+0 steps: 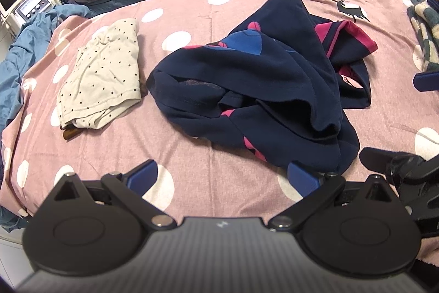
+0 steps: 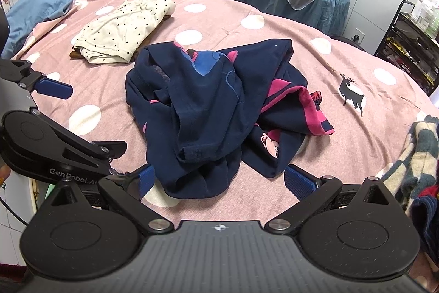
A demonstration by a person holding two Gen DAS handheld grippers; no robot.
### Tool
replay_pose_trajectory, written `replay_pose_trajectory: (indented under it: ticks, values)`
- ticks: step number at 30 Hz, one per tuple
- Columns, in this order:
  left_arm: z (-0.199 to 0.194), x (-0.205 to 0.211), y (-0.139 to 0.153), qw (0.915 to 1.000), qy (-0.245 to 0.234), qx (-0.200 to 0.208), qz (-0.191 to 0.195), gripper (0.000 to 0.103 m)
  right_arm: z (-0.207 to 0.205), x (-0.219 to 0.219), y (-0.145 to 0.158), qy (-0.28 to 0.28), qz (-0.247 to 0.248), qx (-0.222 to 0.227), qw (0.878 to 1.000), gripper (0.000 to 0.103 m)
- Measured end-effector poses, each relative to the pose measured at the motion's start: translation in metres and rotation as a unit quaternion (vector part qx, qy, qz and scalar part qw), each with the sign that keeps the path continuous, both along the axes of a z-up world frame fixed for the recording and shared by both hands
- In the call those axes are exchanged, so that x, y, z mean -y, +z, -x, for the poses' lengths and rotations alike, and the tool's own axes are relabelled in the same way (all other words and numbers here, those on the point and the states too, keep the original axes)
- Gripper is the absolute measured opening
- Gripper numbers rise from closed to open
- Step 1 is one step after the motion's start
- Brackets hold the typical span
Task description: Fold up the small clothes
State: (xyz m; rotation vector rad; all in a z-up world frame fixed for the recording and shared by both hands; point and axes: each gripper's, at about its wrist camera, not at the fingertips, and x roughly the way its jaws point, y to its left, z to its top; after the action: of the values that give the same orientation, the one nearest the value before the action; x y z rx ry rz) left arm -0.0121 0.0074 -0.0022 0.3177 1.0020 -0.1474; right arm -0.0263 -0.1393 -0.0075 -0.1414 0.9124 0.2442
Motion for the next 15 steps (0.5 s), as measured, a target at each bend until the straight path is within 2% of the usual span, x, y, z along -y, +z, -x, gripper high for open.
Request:
replay_pose_trajectory:
  ticks: [15]
  values:
    - [0.0016, -0.0011, 0.0, 1.0, 0.002, 0.0, 0.004, 0.103, 0.0016, -0.002, 0.0002, 0.001, 0.002, -0.001, 1.0, 0.103]
